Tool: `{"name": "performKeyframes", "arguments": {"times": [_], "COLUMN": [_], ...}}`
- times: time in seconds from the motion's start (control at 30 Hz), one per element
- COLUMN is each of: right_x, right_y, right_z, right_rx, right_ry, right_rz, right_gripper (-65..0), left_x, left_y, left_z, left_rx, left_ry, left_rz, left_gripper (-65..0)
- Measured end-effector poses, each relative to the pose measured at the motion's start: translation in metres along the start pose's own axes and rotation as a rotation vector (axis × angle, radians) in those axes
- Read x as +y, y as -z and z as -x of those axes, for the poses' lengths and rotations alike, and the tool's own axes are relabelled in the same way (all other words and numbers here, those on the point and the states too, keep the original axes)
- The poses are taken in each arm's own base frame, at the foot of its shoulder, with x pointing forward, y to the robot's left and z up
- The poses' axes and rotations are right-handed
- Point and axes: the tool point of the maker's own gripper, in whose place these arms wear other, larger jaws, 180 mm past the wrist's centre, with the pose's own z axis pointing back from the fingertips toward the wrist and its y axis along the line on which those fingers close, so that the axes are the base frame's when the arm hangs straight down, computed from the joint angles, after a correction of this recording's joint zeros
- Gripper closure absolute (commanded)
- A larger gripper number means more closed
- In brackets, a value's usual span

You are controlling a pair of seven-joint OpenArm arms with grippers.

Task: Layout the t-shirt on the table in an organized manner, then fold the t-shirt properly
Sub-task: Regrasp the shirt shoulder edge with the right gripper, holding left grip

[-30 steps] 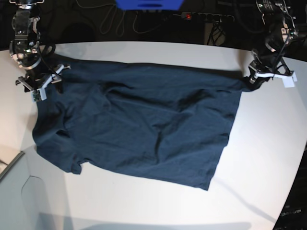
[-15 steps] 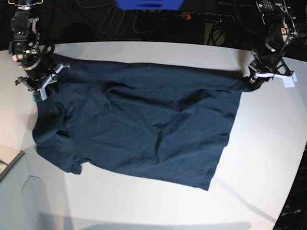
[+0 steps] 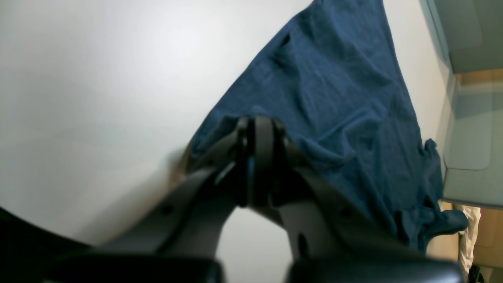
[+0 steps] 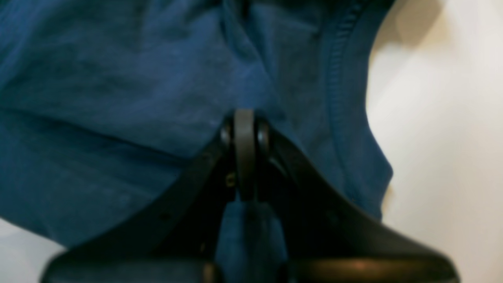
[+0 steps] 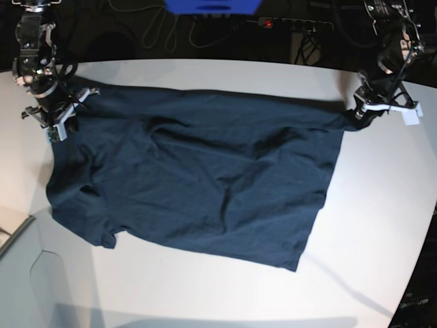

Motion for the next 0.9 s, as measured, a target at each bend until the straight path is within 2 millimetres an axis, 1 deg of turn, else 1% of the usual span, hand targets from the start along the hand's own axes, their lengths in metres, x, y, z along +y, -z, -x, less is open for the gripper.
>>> {"name": "performKeyframes", "arguments": {"times": [0.13,0.27,0.3,0.37,0.43,0.5,0.53,0.67,0.73,0.83,0.9], "right_x": [0.006,0.02,0.022,0.022,0.018,0.014,0.008,-0.017,-0.029,-0.047,-0.051], "right_y": [-0.016,-0.03,-0.032,-0.031,-0.027,-0.019,-0.015,-0.007,-0.007,-0.013,-0.014], "right_z": [-0.001,-0.019,-0.023,-0.023,-0.019,-0.008,-0.005,-0.014,-0.016,-0.015,-0.014], "right_rx": [-0.011,-0.073,-0.088,-0.08,-0.066,0.001,0.025,0.017,0.013,0.012,0.017], "right_ry": [-0.035,-0.045,-0.042,-0.044,-0.037,-0.035,-0.04,-0.048,-0.027,-0.003,0.0], "right_rz": [-0.006,-0.016,-0.02,-0.018,-0.013,-0.012,-0.006,0.029,0.06,0.109,0.117], "right_gripper": [0.0,0.0,0.0,0.0,-3.4,-7.7,-9.1,-14.1,-18.4,-27.3,-32.3], "left_x": [0.0,0.0,0.0,0.0,0.0,0.0,0.0,0.0,0.0,0.0,0.0], "left_y": [0.0,0.0,0.0,0.0,0.0,0.0,0.0,0.0,0.0,0.0,0.0], "left_z": [0.0,0.0,0.0,0.0,-0.001,0.0,0.001,0.0,0.0,0.0,0.0], "left_rx": [0.001,0.0,0.0,0.001,-0.001,0.0,0.003,-0.001,0.0,0.0,0.0], "left_ry": [0.0,0.0,0.0,0.0,0.001,0.001,0.001,0.001,0.0,0.0,0.0], "left_rz": [0.0,0.0,0.0,0.0,0.0,0.0,0.0,0.0,-0.001,0.0,0.0], "left_gripper": [0.0,0.0,0.0,0.0,0.0,0.0,0.0,0.0,0.0,0.0,0.0]}}
